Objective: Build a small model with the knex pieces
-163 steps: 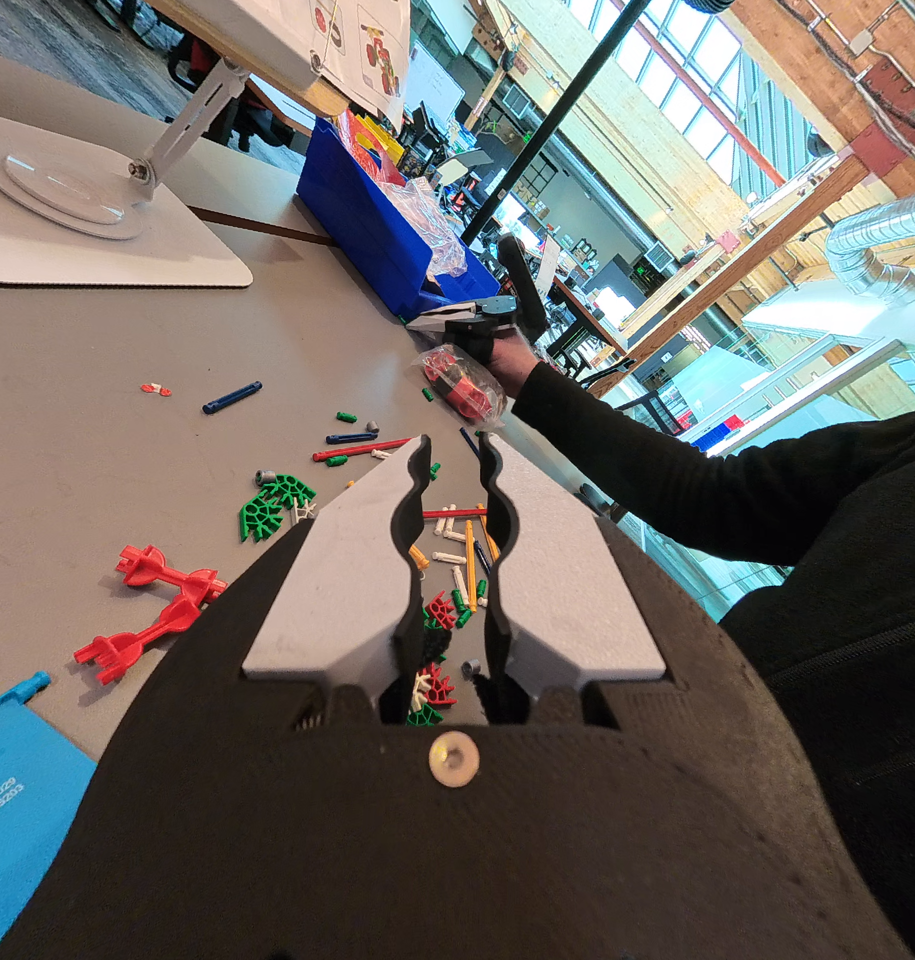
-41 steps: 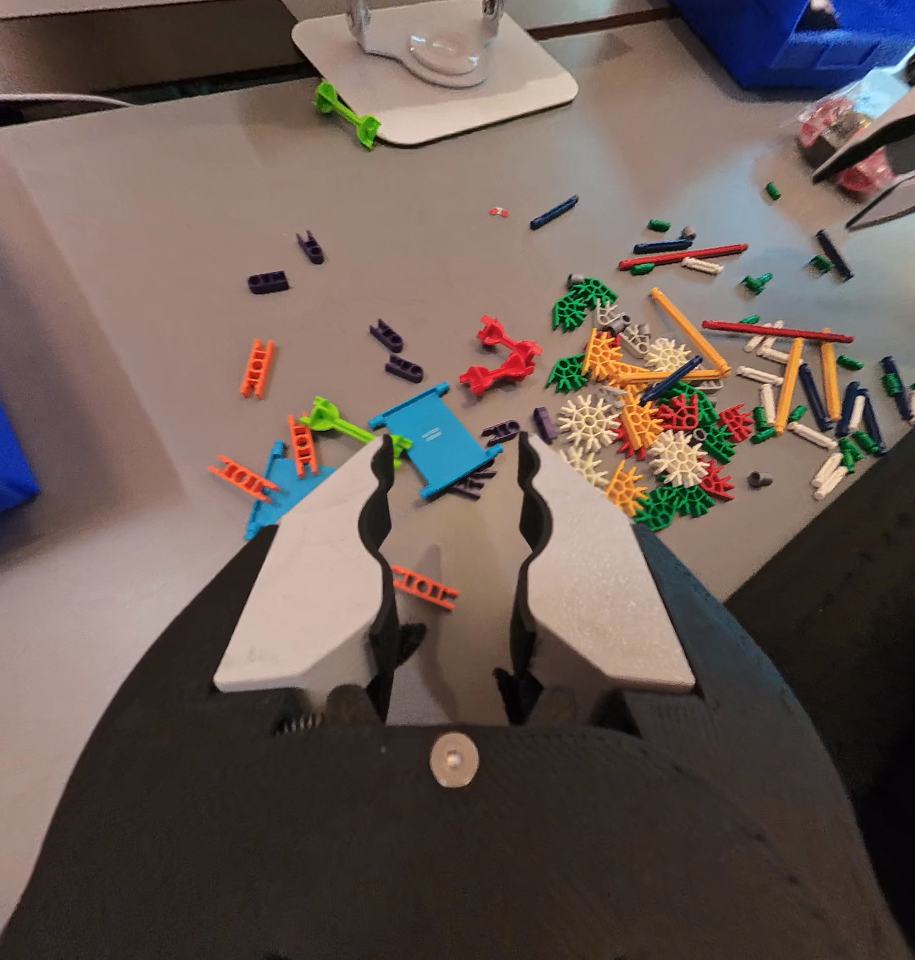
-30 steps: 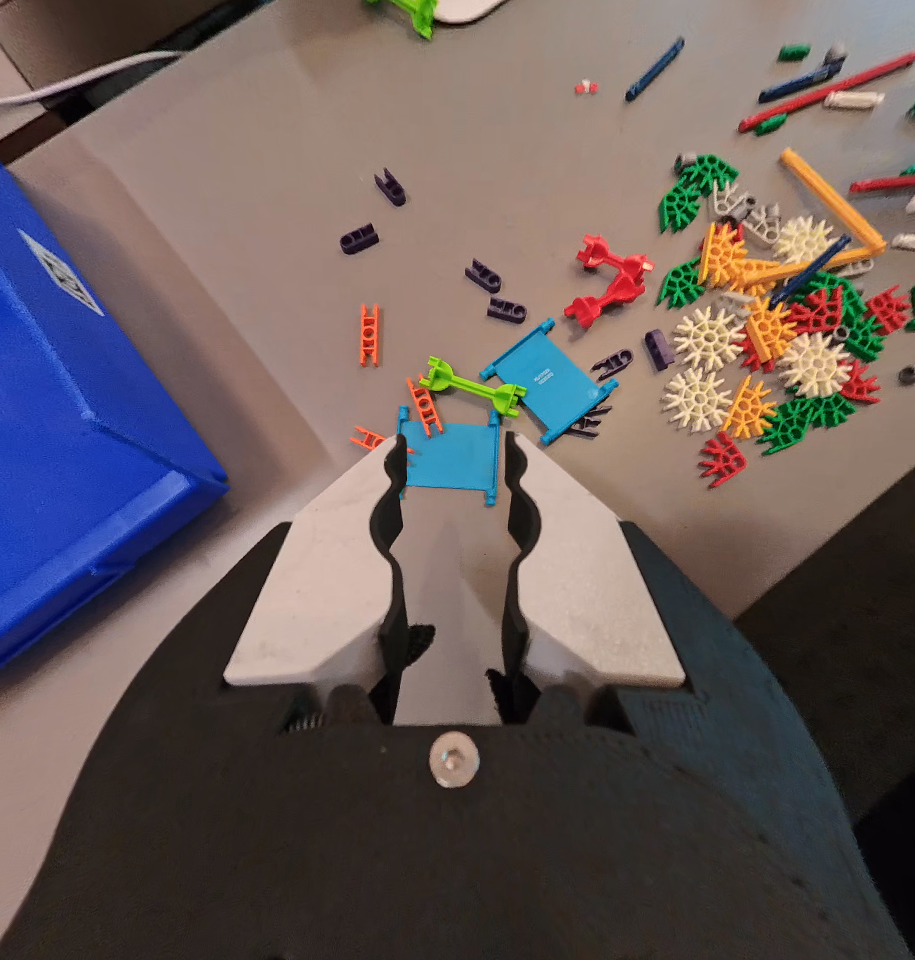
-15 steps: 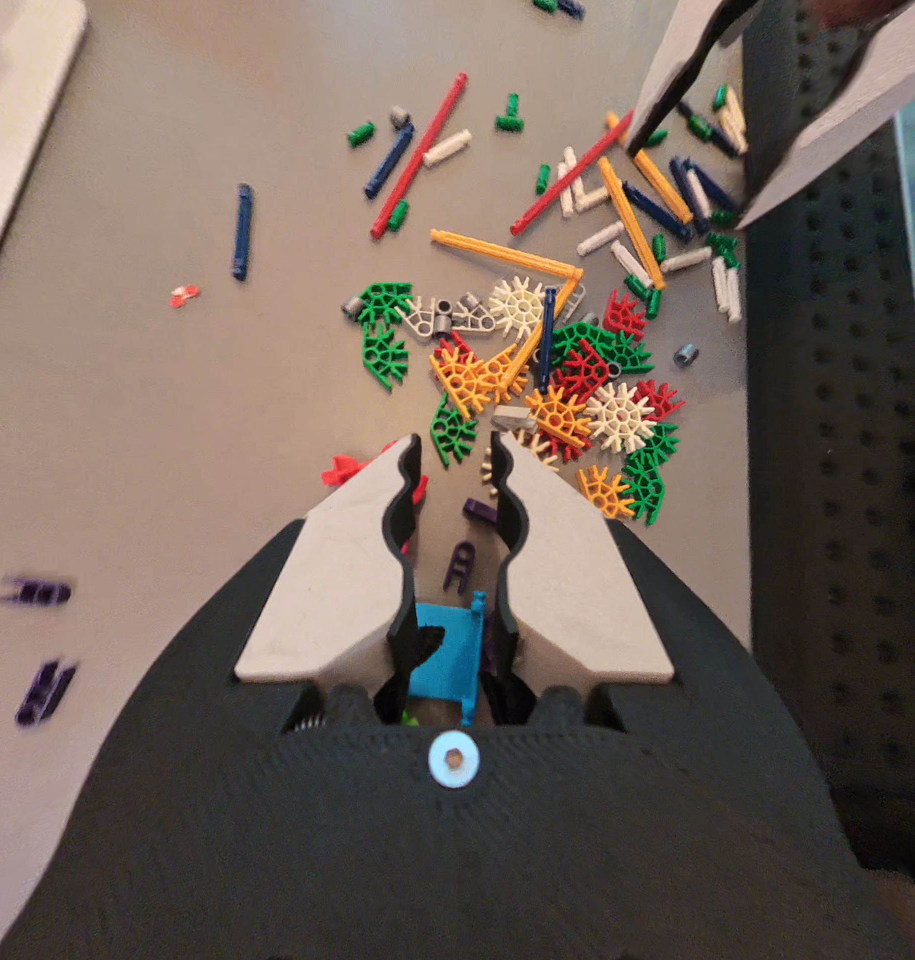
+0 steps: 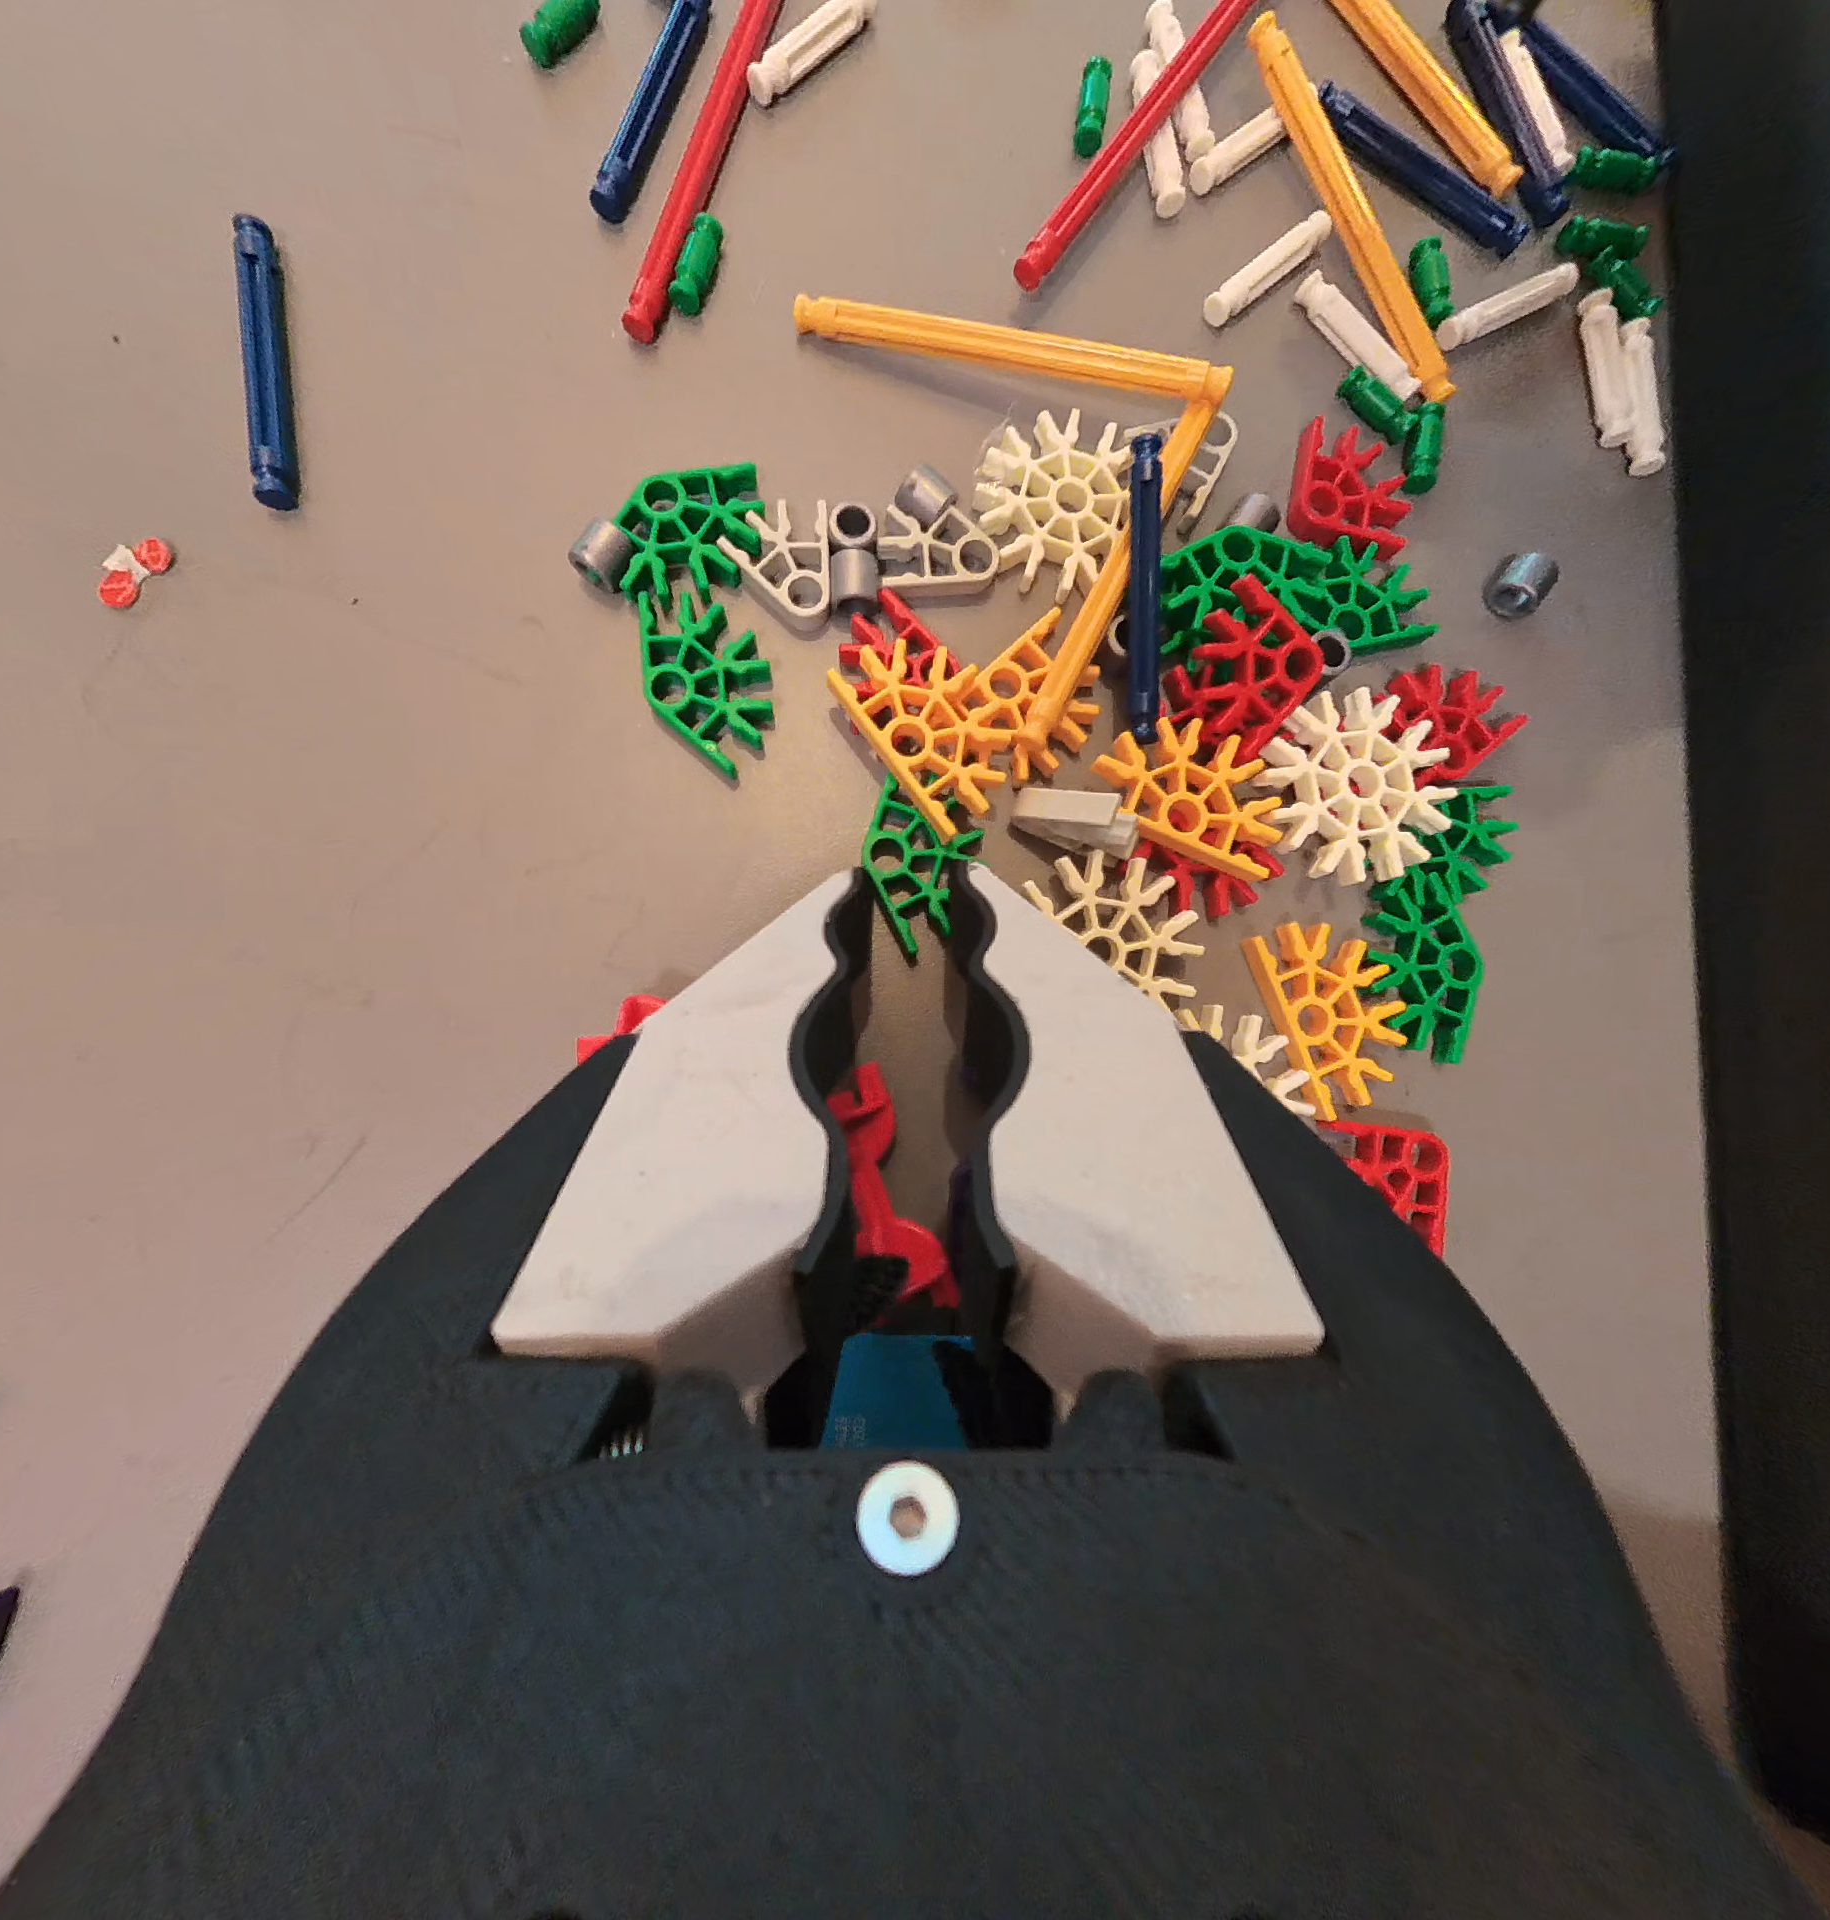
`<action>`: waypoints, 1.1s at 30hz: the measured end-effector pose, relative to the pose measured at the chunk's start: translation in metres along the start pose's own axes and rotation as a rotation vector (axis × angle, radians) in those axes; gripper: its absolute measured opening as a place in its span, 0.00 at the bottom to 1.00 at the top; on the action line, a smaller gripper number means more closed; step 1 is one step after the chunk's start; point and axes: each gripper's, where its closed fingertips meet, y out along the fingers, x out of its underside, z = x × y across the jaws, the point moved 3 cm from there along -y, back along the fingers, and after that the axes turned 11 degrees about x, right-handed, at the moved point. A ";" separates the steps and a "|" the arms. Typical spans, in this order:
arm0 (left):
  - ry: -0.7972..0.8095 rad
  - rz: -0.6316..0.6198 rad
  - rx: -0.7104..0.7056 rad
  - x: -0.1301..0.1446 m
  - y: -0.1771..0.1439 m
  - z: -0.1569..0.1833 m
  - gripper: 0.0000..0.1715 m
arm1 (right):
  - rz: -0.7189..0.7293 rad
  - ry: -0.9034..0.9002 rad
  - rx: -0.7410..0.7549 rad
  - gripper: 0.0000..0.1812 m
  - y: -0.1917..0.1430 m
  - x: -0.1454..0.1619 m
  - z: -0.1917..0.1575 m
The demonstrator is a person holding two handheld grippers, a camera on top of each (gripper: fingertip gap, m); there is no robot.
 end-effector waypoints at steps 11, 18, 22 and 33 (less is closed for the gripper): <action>-0.152 0.263 0.043 -0.025 -0.033 0.005 0.00 | 0.068 -0.197 0.000 0.20 0.003 -0.033 0.029; -0.250 0.329 0.110 -0.026 -0.042 0.013 0.00 | 0.051 -0.428 0.019 0.19 0.009 -0.047 0.038; -0.217 0.244 -0.009 -0.013 -0.046 0.011 0.03 | 0.034 -0.427 -0.001 0.19 0.010 -0.042 0.045; -0.029 0.081 -0.200 -0.034 -0.008 -0.006 0.18 | 0.025 -0.349 -0.023 0.20 0.017 -0.027 0.043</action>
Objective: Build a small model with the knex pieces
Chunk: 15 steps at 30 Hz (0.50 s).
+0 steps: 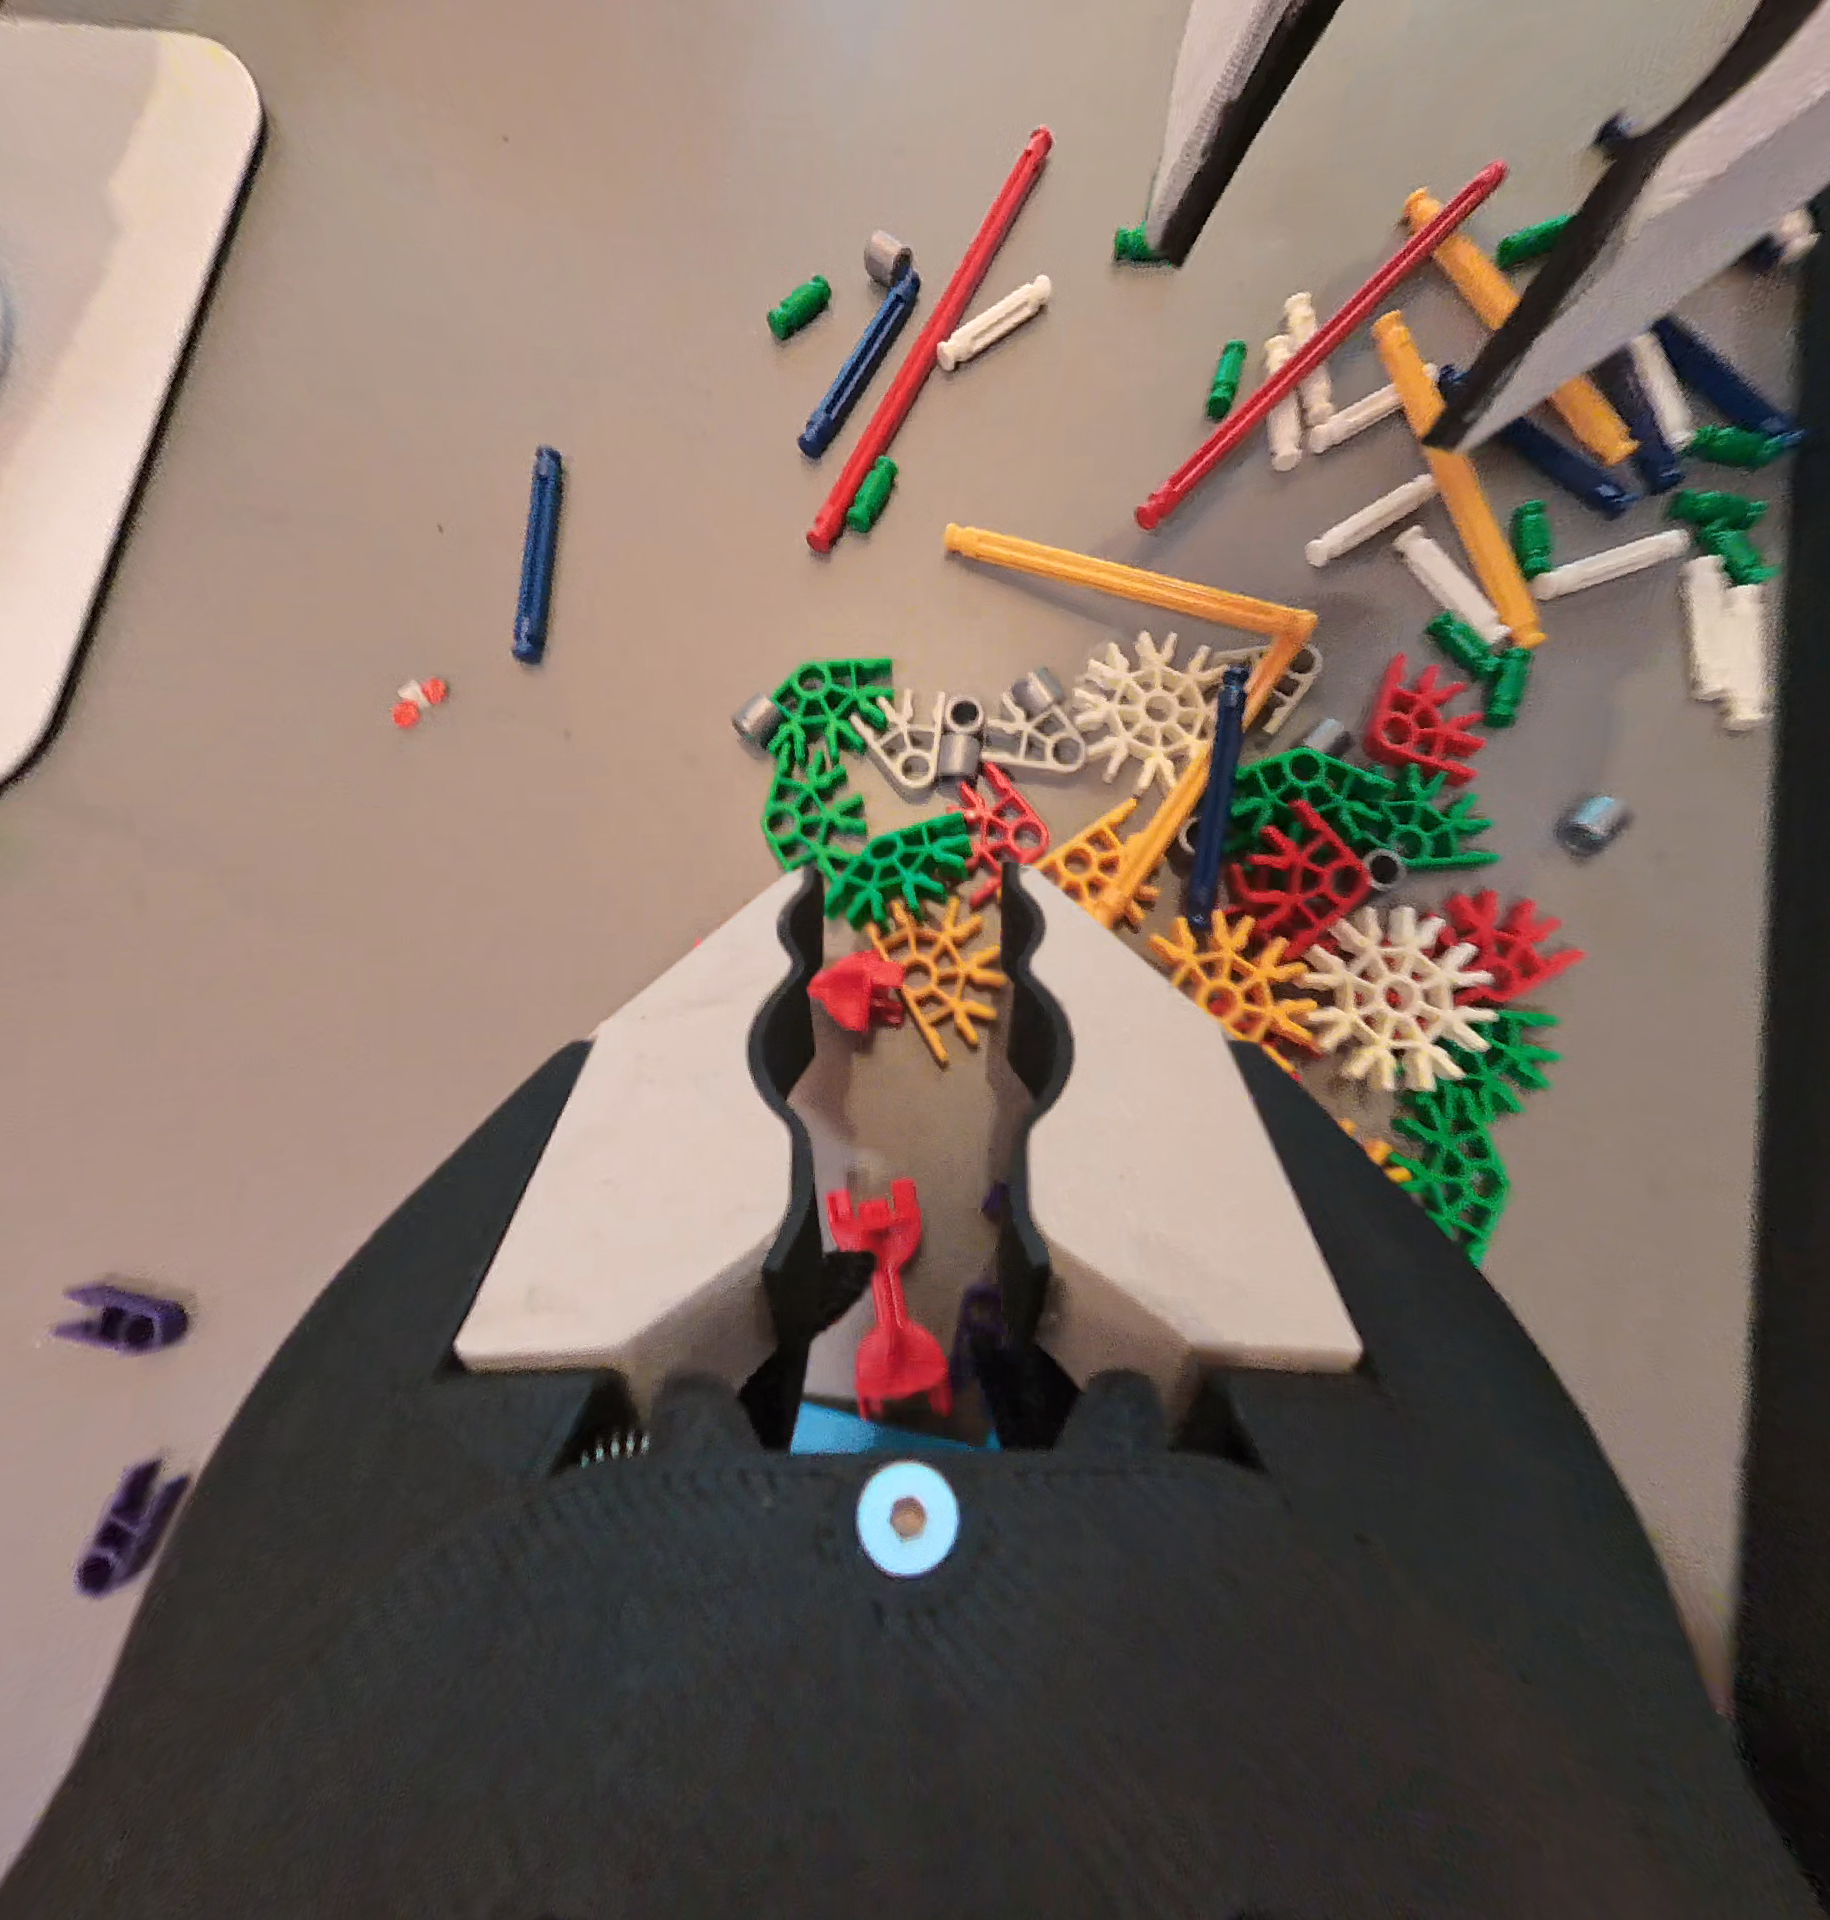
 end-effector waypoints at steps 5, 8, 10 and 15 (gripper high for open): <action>0.057 -0.126 0.027 0.008 0.021 0.001 0.13 | 0.005 0.019 0.000 0.20 0.002 0.002 -0.002; 0.018 -0.136 0.014 0.012 0.023 -0.005 0.02 | 0.008 0.028 0.000 0.20 0.003 0.003 -0.003; 0.007 -0.128 0.029 0.012 0.023 -0.004 0.02 | 0.011 0.029 -0.002 0.18 0.005 0.003 -0.004; -0.042 -0.065 0.077 0.007 0.016 -0.001 0.02 | 0.036 0.058 -0.043 0.14 0.019 -0.004 -0.001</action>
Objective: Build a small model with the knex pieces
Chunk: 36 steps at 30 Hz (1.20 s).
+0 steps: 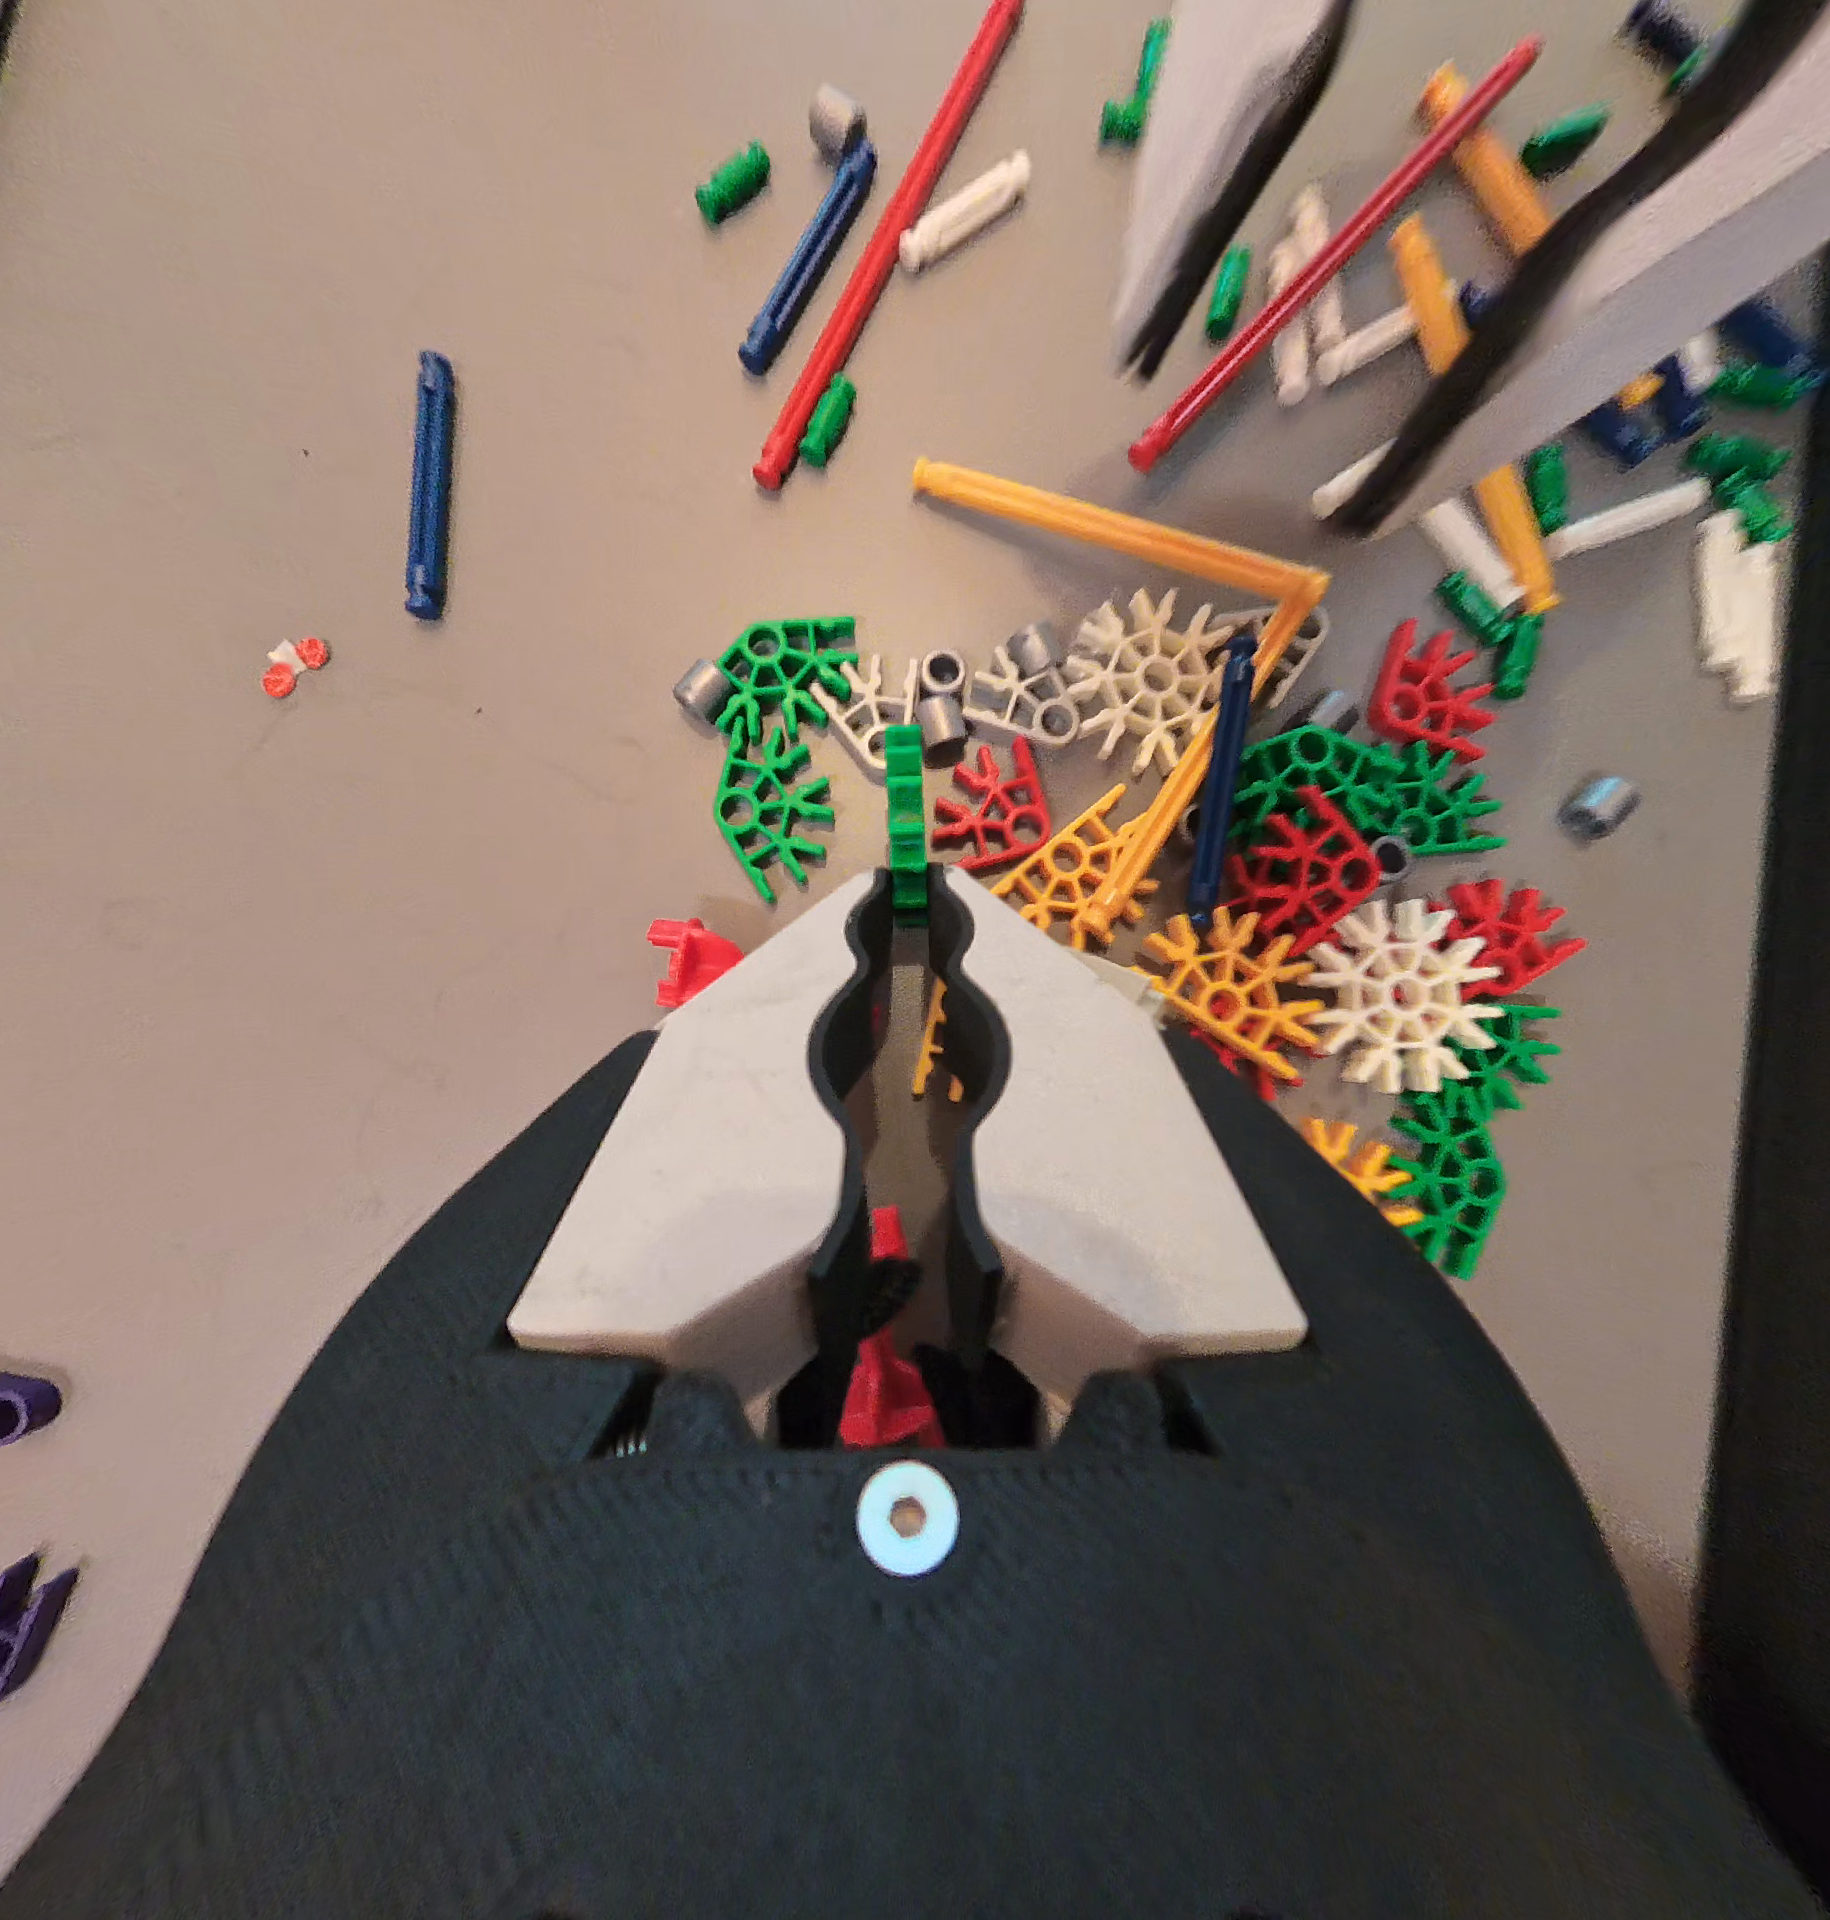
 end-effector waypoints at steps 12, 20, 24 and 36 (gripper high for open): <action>-0.036 0.176 0.148 -0.018 -0.055 0.008 0.03 | 0.048 0.033 -0.260 0.03 0.044 -0.040 0.004; -0.107 0.302 -0.065 -0.009 -0.092 -0.027 0.14 | 0.073 0.282 -0.346 0.02 0.063 -0.067 0.037; -0.153 0.326 -0.136 0.004 -0.096 -0.035 0.15 | 0.002 0.405 -0.364 0.02 0.082 -0.065 0.050; -0.291 0.263 -0.230 0.050 -0.099 -0.040 0.16 | -0.305 0.508 -0.342 0.03 0.137 -0.026 0.050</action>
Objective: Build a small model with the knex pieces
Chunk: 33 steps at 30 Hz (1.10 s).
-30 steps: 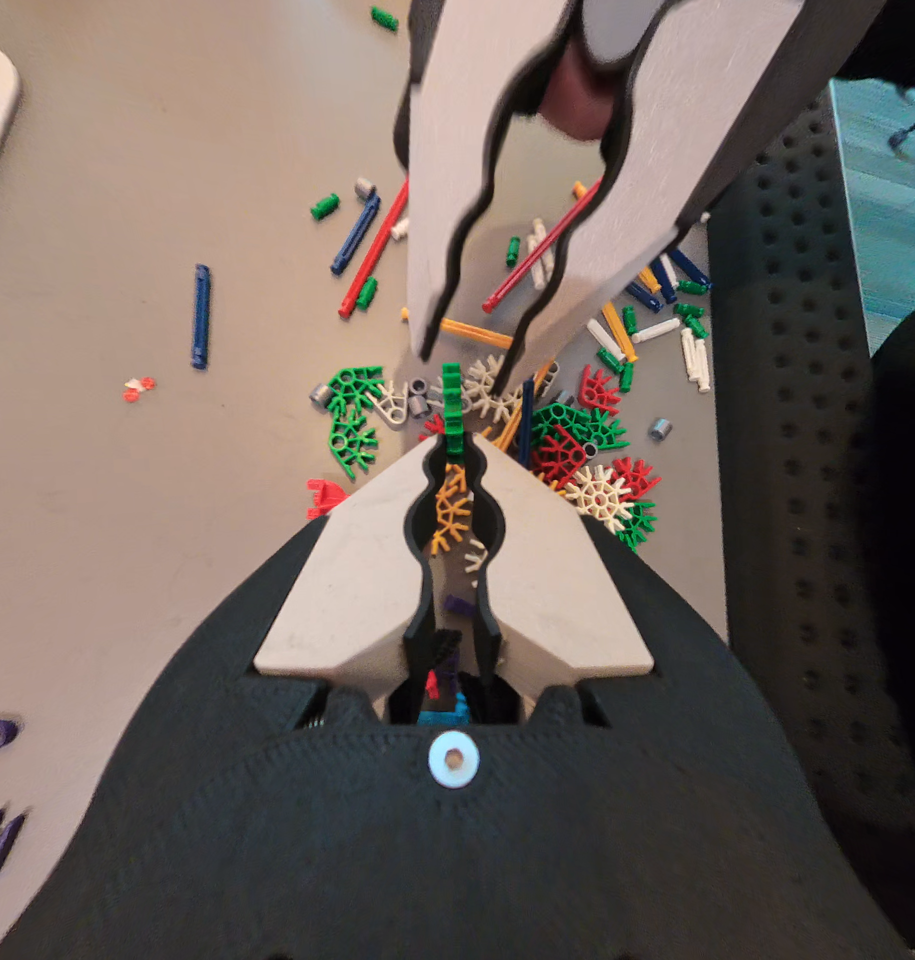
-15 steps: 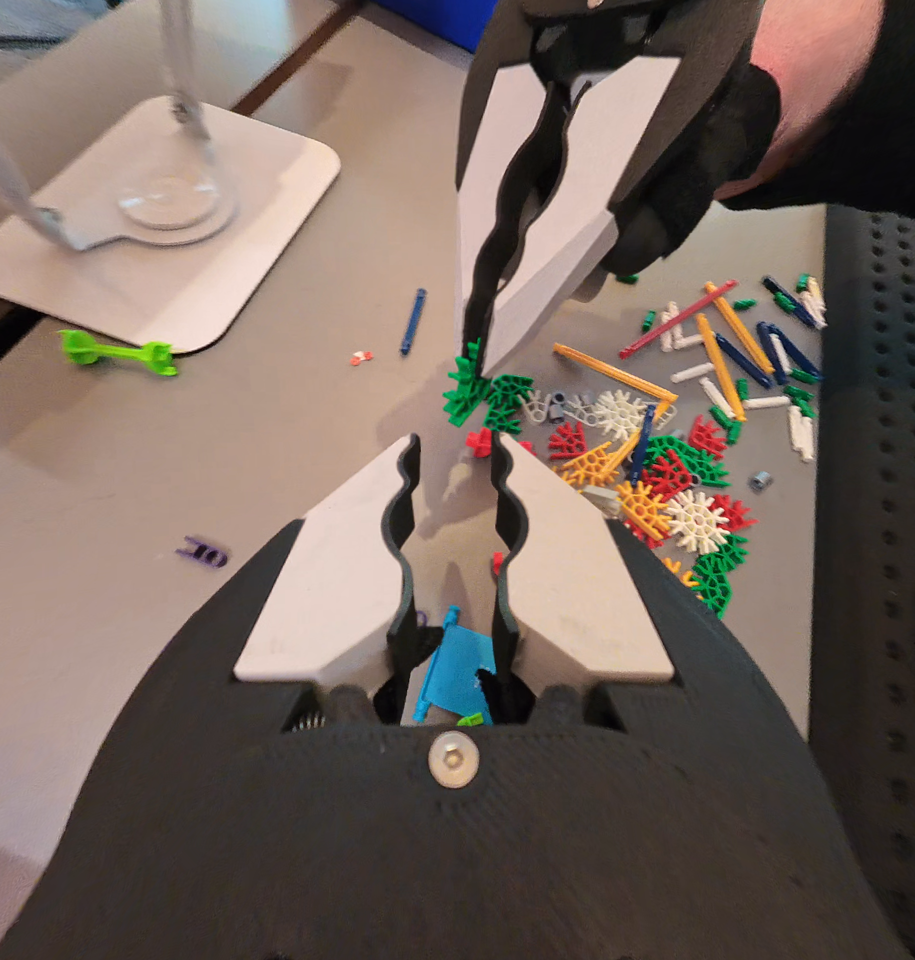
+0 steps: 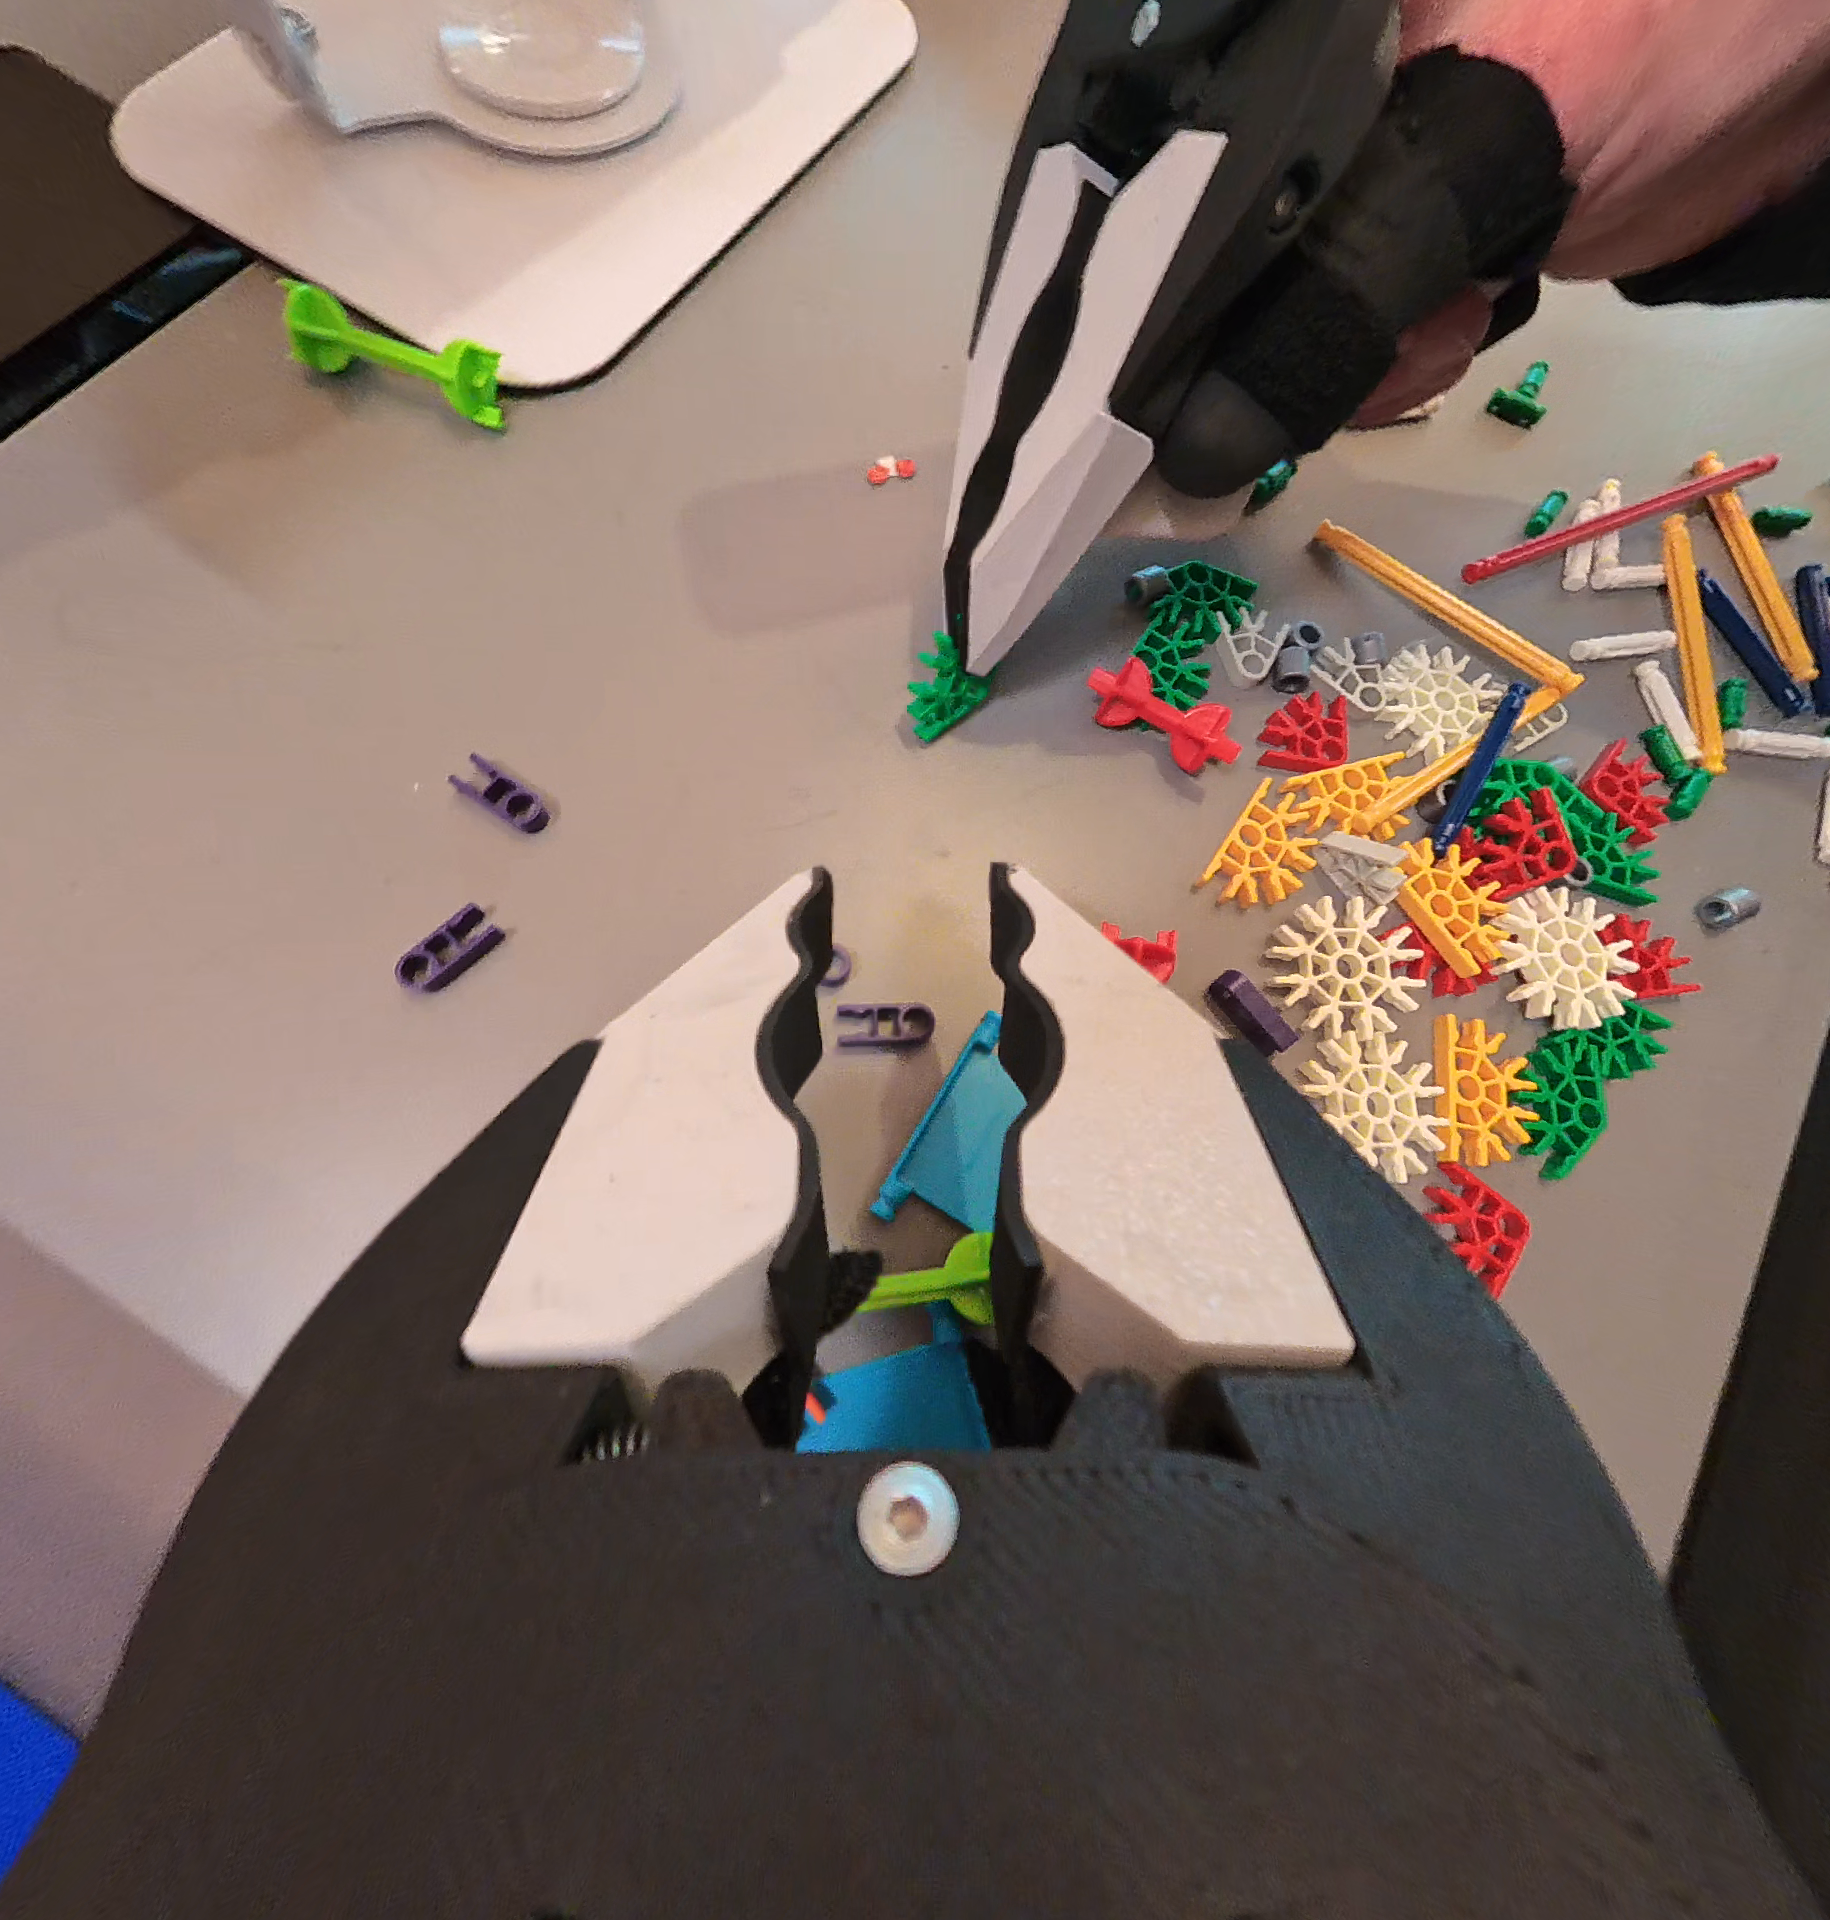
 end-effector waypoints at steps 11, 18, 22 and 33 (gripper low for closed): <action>-0.014 -0.038 0.005 0.010 -0.002 0.003 0.18 | 0.053 -0.115 0.114 0.15 -0.031 -0.001 0.006; 0.020 -0.062 0.070 0.010 -0.002 0.029 0.18 | 0.017 -0.239 0.217 0.09 -0.091 0.062 0.003; 0.016 -0.073 0.094 0.015 0.004 0.040 0.17 | 0.001 -0.213 0.264 0.09 -0.117 0.111 0.005; 0.064 -0.099 0.150 0.007 0.027 0.072 0.17 | -0.060 -0.285 0.248 0.02 -0.094 0.180 -0.036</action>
